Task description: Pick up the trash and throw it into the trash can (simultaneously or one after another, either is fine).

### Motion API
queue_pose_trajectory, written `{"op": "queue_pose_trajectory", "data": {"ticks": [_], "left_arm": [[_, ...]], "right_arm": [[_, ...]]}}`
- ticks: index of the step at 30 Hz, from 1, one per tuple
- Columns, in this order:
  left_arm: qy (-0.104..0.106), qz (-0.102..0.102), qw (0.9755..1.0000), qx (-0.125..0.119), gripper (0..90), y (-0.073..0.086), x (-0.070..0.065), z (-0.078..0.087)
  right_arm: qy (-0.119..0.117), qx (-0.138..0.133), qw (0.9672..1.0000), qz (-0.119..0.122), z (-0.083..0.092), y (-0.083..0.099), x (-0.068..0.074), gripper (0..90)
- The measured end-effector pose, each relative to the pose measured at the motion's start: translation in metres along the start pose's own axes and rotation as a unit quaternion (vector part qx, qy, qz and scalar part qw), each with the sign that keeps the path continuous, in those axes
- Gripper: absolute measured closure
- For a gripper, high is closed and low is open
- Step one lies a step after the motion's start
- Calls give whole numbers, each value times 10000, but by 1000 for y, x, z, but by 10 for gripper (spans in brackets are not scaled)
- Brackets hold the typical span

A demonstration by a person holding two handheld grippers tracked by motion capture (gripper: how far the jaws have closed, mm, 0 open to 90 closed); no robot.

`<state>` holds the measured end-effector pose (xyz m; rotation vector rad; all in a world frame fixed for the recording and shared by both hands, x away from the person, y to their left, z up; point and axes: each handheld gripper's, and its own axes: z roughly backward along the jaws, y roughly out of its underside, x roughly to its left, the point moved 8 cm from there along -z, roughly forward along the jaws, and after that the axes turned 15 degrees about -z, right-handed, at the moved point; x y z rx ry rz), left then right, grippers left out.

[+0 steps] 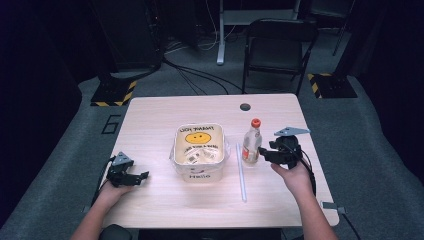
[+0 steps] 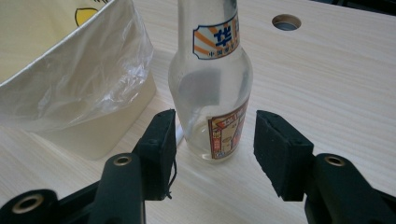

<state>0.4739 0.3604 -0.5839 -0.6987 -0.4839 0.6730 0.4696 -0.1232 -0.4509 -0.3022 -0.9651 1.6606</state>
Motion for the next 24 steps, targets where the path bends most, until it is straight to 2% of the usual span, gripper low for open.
{"op": "queue_pose_trajectory", "data": {"ticks": [1,5,16,24], "left_arm": [[-1,1,10000,-1,120,0,0,0],[-1,-1,10000,-1,120,0,0,0],[-2,1,10000,0,120,0,0,0],[-2,1,10000,0,120,0,0,0]], "right_arm": [[43,-1,10000,83,-1,-4,1,495],[120,-43,9998,132,-2,-10,3,497],[141,-58,9999,-81,-1,-27,9,536],[136,-113,9998,14,0,-33,12,545]]}}
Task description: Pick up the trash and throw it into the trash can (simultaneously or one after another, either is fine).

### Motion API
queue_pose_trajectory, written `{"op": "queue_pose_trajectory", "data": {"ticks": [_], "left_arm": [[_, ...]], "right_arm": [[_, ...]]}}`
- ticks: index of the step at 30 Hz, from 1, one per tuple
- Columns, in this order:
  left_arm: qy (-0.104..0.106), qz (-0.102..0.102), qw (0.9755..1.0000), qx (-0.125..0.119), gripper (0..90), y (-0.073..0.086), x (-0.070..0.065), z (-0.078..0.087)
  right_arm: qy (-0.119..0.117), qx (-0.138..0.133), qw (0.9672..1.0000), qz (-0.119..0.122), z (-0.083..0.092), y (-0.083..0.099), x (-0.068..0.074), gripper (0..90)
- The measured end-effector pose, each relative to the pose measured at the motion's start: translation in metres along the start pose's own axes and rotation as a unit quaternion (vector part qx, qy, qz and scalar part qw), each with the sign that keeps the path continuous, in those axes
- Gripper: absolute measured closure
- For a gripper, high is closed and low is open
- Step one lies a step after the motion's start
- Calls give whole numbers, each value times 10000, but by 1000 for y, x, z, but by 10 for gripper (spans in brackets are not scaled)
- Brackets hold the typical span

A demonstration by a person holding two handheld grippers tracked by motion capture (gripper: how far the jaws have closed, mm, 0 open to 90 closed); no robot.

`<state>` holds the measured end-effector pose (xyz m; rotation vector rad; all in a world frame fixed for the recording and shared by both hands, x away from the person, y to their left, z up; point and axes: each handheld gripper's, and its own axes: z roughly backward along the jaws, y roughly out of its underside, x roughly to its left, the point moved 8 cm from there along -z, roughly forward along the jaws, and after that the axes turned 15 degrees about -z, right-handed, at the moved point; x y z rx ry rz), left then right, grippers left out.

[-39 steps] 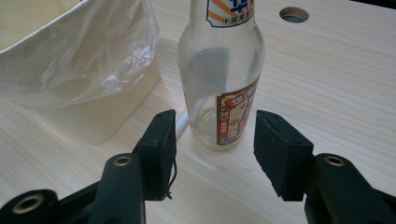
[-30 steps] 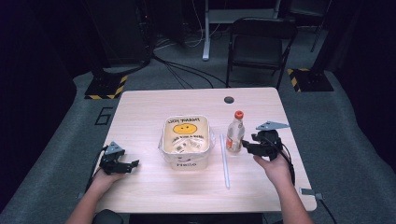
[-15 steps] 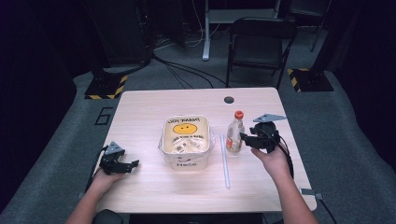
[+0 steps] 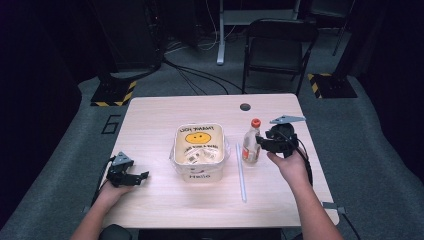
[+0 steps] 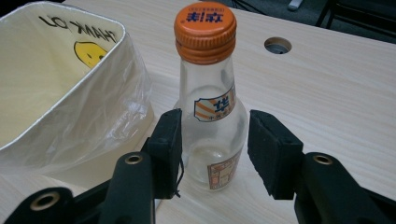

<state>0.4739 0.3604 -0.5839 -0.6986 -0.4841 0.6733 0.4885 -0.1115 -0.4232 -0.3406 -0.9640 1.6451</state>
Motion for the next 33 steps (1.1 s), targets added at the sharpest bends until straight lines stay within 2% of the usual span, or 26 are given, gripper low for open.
{"op": "queue_pose_trajectory", "data": {"ticks": [12,13,21,33], "left_arm": [[1,-1,10000,0,120,0,0,0],[-1,2,10000,-2,120,0,0,0],[1,1,10000,2,120,0,0,0],[2,0,10000,1,120,0,0,0]], "right_arm": [[26,-126,9999,90,4,-15,4,533],[30,-139,9999,31,4,-16,5,531],[-27,-178,9998,-2,2,-25,6,529],[-66,-200,9997,81,-2,-34,13,542]]}}
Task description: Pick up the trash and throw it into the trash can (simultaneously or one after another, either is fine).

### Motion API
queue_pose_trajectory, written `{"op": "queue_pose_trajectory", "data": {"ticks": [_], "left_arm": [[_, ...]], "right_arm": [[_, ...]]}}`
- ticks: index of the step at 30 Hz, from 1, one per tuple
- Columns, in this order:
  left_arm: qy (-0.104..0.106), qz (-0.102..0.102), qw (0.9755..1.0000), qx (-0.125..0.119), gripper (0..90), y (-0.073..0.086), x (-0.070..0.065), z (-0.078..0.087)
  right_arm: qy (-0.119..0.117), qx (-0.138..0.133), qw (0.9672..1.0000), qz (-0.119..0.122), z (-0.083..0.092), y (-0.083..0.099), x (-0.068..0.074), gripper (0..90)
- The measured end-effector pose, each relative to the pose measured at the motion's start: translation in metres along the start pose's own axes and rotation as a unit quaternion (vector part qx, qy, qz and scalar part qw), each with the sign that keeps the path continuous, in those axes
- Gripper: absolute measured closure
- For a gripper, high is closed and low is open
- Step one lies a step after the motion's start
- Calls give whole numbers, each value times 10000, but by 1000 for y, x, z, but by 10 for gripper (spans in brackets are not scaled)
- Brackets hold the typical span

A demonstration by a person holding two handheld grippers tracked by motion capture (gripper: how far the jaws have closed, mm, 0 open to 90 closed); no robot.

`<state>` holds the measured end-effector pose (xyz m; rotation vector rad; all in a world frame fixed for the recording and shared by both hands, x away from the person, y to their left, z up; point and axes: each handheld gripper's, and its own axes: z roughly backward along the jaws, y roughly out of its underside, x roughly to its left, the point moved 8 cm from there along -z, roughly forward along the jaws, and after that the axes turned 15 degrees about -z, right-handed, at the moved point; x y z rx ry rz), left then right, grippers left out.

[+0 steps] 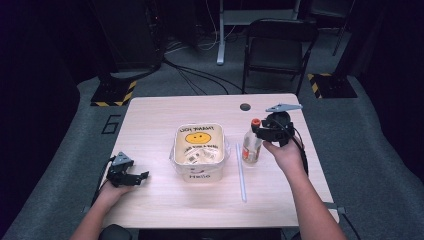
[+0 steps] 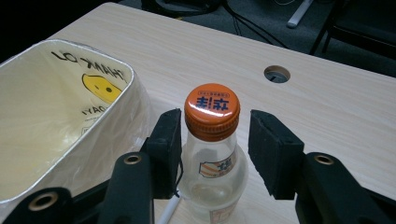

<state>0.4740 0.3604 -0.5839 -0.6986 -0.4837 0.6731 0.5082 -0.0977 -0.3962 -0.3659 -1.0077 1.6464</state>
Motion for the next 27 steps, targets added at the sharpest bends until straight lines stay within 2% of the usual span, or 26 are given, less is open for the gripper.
{"op": "queue_pose_trajectory", "data": {"ticks": [11,17,27], "left_arm": [[0,1,10000,1,120,0,0,0],[-1,1,10000,0,120,0,0,0],[0,0,10000,0,120,0,0,0]], "right_arm": [[34,-12,10000,89,-6,-2,3,605],[48,-53,9998,195,-8,-3,3,611],[-29,-47,9999,124,-10,-4,2,611]]}}
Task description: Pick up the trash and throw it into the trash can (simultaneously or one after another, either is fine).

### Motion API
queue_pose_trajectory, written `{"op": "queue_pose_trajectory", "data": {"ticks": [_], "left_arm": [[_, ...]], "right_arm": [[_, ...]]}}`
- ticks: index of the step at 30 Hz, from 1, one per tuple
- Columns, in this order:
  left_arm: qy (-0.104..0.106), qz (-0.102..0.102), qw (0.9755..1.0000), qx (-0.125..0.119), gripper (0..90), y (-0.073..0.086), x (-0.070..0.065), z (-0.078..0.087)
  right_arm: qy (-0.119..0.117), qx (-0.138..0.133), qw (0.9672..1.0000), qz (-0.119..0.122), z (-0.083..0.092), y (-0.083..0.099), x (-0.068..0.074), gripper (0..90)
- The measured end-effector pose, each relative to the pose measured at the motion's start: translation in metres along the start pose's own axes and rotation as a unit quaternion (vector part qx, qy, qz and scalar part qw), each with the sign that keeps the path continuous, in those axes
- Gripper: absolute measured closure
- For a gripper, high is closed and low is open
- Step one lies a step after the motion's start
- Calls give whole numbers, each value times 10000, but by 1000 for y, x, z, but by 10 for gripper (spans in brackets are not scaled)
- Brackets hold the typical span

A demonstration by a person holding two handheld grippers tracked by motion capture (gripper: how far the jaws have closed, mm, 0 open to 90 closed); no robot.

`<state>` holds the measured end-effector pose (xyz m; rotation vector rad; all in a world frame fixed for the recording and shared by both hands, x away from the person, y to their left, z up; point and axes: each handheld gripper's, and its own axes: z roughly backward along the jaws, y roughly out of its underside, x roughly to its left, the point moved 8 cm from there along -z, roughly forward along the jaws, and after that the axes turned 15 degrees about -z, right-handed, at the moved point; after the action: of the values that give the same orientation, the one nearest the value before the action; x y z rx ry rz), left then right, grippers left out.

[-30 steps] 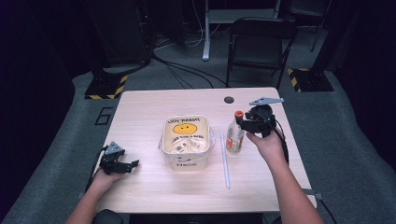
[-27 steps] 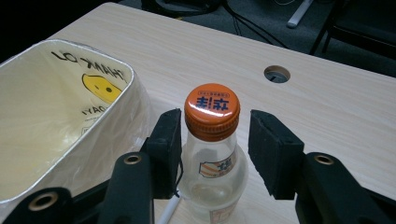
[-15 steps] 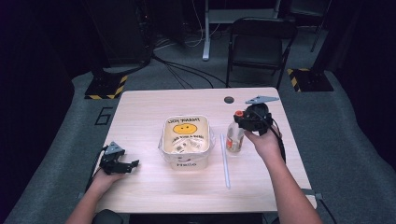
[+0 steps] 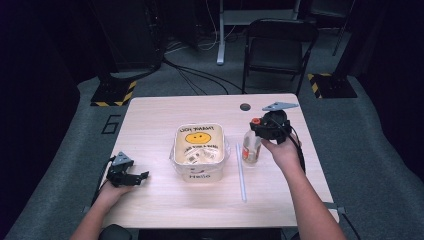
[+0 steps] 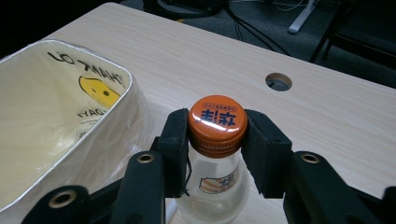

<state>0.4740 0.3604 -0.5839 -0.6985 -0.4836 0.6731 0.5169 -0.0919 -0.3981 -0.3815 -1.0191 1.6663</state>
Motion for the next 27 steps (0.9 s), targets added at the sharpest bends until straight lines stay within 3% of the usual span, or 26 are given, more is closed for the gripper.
{"op": "queue_pose_trajectory", "data": {"ticks": [17,27], "left_arm": [[0,0,10000,1,119,0,0,0],[1,2,10000,-1,119,0,0,0]], "right_arm": [[-5,41,10000,-10,0,-4,-3,622],[-65,-27,10000,56,11,-14,4,622]]}}
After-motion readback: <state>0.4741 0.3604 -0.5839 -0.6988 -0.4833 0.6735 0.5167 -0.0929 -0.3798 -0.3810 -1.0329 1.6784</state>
